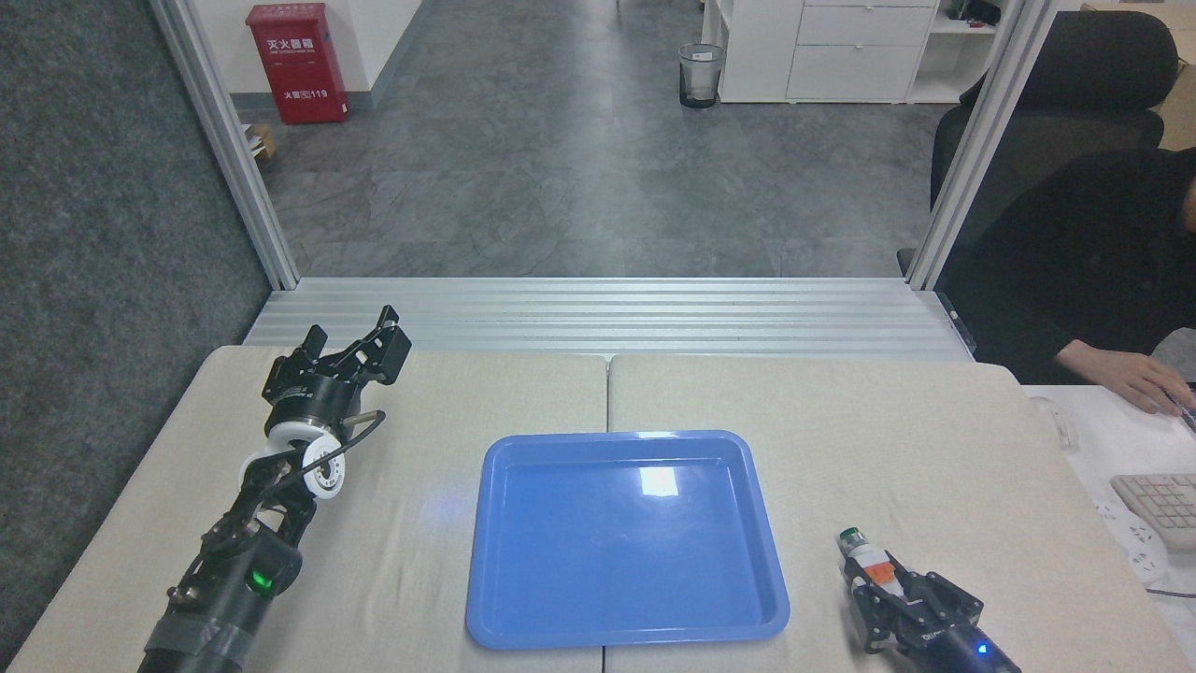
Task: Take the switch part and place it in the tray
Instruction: 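Lower the right gripper onto the white-orange switch part and grasp it, then carry the held switch part over the blue tray with the right gripper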
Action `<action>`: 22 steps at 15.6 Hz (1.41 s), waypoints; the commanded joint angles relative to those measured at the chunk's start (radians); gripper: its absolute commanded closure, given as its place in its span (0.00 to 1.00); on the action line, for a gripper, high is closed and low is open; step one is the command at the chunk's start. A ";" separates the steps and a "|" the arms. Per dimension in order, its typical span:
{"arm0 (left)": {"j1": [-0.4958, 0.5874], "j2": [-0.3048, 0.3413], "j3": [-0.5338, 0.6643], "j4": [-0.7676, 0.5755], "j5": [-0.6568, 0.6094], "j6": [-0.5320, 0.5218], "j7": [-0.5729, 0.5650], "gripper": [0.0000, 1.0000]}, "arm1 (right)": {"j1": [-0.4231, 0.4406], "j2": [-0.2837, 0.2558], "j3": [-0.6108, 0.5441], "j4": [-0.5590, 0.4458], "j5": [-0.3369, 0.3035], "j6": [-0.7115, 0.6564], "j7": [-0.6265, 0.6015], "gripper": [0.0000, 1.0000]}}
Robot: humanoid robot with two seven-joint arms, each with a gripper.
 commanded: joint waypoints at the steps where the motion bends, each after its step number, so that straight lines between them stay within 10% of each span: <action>1: 0.000 0.000 0.000 0.000 0.000 0.000 -0.001 0.00 | -0.063 0.010 -0.068 -0.058 -0.003 0.052 -0.002 1.00; 5: 0.000 0.000 0.000 0.000 0.000 0.000 -0.001 0.00 | -0.143 0.129 -0.057 -0.276 0.017 0.078 0.044 1.00; 8: 0.000 0.000 0.000 0.000 0.000 0.000 -0.001 0.00 | -0.119 0.303 0.158 -0.393 0.172 0.190 0.152 1.00; 12: 0.000 0.000 0.000 0.000 0.000 0.000 -0.001 0.00 | -0.041 0.323 0.361 -0.412 0.246 0.359 0.199 1.00; 18: 0.000 0.000 0.000 0.000 0.000 0.000 -0.001 0.00 | -0.165 0.342 0.426 -0.240 0.250 0.520 0.345 1.00; 19: -0.001 0.000 0.000 0.000 0.000 0.000 -0.001 0.00 | -0.182 0.342 0.426 -0.218 0.250 0.520 0.345 0.91; 21: 0.000 0.000 0.000 0.000 0.000 0.000 -0.001 0.00 | -0.185 0.342 0.411 -0.186 0.244 0.521 0.341 0.13; 22: 0.000 0.000 0.000 0.000 0.000 0.000 -0.001 0.00 | -0.186 0.342 0.406 -0.177 0.246 0.520 0.339 0.06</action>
